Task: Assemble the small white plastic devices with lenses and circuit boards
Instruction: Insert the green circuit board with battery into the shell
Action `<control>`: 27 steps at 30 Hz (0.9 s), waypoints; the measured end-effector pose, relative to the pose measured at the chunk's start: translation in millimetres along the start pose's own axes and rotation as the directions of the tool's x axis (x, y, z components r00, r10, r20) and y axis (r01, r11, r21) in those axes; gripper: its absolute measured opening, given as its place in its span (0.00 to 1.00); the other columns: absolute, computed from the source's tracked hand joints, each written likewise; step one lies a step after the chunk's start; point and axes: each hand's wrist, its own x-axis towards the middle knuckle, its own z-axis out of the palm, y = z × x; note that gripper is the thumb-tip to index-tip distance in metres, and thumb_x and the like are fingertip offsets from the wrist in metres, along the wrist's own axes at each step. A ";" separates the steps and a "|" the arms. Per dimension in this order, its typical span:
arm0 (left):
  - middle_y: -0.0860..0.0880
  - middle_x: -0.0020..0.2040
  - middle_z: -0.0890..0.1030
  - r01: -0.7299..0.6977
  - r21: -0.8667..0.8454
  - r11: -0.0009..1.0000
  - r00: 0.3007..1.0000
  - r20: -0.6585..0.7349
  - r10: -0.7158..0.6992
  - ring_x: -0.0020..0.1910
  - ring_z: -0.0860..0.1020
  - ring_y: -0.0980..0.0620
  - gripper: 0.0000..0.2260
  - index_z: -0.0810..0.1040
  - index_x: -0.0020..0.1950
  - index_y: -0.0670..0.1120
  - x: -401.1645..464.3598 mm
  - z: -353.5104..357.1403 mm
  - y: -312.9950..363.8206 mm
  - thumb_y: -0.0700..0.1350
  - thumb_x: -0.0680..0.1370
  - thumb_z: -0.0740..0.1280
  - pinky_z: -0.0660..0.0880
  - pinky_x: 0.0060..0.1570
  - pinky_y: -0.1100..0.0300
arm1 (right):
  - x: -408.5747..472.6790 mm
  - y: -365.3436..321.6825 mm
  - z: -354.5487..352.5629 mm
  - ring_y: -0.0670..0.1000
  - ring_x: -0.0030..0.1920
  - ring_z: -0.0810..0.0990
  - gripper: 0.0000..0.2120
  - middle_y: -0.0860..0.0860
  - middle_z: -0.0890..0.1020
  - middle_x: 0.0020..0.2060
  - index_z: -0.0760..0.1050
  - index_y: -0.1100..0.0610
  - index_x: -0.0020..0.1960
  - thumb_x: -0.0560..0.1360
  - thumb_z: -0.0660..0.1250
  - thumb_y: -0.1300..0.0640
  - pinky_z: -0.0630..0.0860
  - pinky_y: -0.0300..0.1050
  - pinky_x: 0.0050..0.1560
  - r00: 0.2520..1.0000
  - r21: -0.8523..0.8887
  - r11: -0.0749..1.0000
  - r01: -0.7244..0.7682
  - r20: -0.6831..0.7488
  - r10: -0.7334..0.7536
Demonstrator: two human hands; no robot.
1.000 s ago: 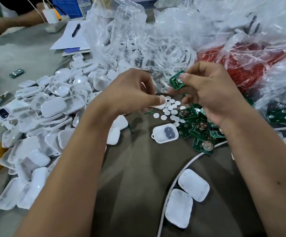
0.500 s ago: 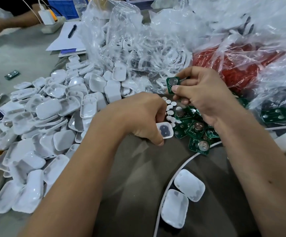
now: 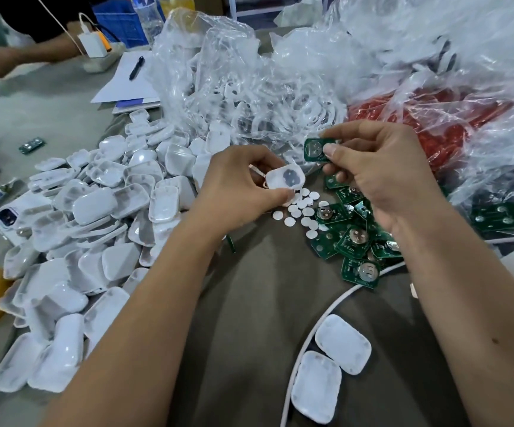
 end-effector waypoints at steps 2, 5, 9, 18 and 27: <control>0.54 0.43 0.85 -0.004 -0.044 0.999 0.998 -0.068 0.001 0.38 0.84 0.54 0.15 0.85 0.51 0.51 1.4 8.0 -2.3 0.46 0.67 0.82 0.80 0.39 0.62 | -0.6 0.6 1.6 0.47 0.35 0.84 0.08 0.53 0.86 0.36 0.85 0.58 0.53 0.76 0.75 0.67 0.77 0.35 0.34 0.999 -0.020 0.999 0.037 -0.015 -0.037; 0.57 0.44 0.84 -0.049 -0.057 0.997 0.989 -0.145 0.040 0.37 0.82 0.60 0.19 0.84 0.56 0.52 1.7 17.8 -0.9 0.46 0.67 0.83 0.80 0.41 0.65 | 0.6 1.8 3.0 0.46 0.33 0.85 0.07 0.52 0.87 0.35 0.84 0.60 0.51 0.74 0.77 0.65 0.78 0.35 0.33 0.994 -0.082 0.993 0.081 -0.072 -0.087; 0.55 0.44 0.83 -0.105 -0.108 0.989 0.973 -0.214 0.080 0.37 0.81 0.61 0.21 0.81 0.56 0.49 1.6 26.5 3.3 0.42 0.66 0.83 0.78 0.37 0.69 | 2.5 4.0 3.0 0.47 0.33 0.86 0.05 0.51 0.87 0.34 0.85 0.55 0.45 0.74 0.78 0.64 0.78 0.37 0.33 0.990 -0.159 0.982 0.104 -0.074 -0.117; 0.53 0.47 0.84 -0.145 -0.021 0.989 0.946 -0.297 0.132 0.36 0.79 0.62 0.20 0.83 0.58 0.45 -3.0 33.1 14.4 0.41 0.67 0.80 0.80 0.37 0.66 | 1.9 7.7 5.2 0.46 0.28 0.84 0.04 0.49 0.85 0.30 0.86 0.54 0.42 0.73 0.79 0.61 0.76 0.36 0.25 0.975 -0.239 0.959 0.150 -0.128 -0.184; 0.53 0.46 0.84 -0.153 -0.017 0.988 0.936 -0.323 0.139 0.36 0.80 0.62 0.20 0.84 0.57 0.44 -4.2 32.8 18.0 0.43 0.66 0.81 0.80 0.37 0.67 | 3.3 8.7 5.7 0.47 0.26 0.83 0.05 0.50 0.85 0.29 0.86 0.52 0.39 0.71 0.80 0.60 0.75 0.36 0.28 0.969 -0.258 0.949 0.179 -0.123 -0.216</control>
